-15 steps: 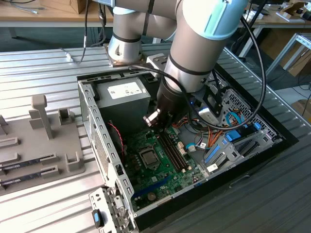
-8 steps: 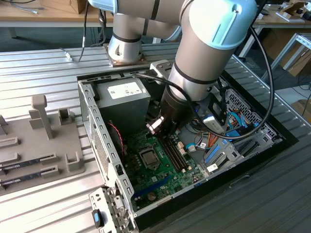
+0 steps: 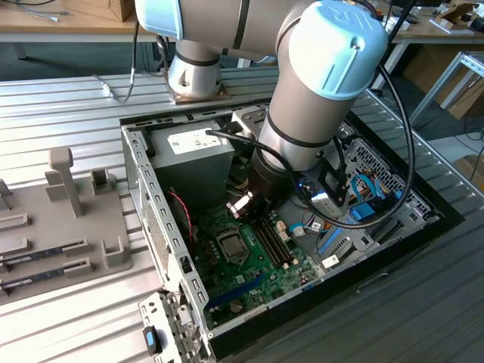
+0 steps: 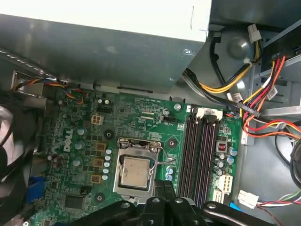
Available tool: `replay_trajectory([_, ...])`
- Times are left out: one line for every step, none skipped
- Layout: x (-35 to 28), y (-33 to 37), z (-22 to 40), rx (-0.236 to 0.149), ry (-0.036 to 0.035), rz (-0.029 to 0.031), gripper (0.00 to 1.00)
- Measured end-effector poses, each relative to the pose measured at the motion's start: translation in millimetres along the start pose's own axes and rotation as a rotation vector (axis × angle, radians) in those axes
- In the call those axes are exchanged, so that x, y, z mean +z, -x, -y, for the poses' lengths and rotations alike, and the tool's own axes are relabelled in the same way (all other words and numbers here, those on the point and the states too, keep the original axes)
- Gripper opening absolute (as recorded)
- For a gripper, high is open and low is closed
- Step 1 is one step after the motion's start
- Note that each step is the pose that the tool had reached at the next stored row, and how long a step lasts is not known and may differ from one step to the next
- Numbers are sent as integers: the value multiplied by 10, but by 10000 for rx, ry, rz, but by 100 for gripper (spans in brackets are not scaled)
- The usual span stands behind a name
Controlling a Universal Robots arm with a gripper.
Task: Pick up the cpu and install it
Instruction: 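Install the first cpu locking lever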
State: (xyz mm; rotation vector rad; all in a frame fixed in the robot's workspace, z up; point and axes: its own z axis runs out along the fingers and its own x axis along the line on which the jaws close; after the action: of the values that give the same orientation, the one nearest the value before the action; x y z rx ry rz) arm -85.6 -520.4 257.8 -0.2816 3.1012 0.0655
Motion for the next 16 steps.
replay_trajectory([8, 3, -8, -1, 0, 0, 11])
replay_trajectory([15, 6, -25, -1, 2, 1, 11])
replay_trajectory([18, 8, -40, 0, 1, 0, 11])
replay_trajectory([24, 12, -63, -1, 1, 0, 11])
replay_trajectory([32, 17, -92, -1, 2, 1, 11])
replay_trajectory([37, 21, -111, -1, 2, 1, 11])
replay_trajectory([44, 25, -137, -1, 2, 1, 11])
replay_trajectory([51, 30, -162, -1, 2, 1, 11])
replay_trajectory([56, 33, -179, -1, 2, 1, 11])
replay_trajectory([61, 36, -200, -1, 2, 1, 11])
replay_trajectory([67, 40, -222, -1, 3, 1, 11])
replay_trajectory([72, 43, -239, -1, 4, 1, 11])
replay_trajectory([73, 44, -241, -2, 5, 2, 11])
replay_trajectory([73, 44, -241, -2, 4, 1, 11])
replay_trajectory([73, 42, -237, -1, 3, 0, 11])
replay_trajectory([72, 39, -222, 1, 4, 0, 11])
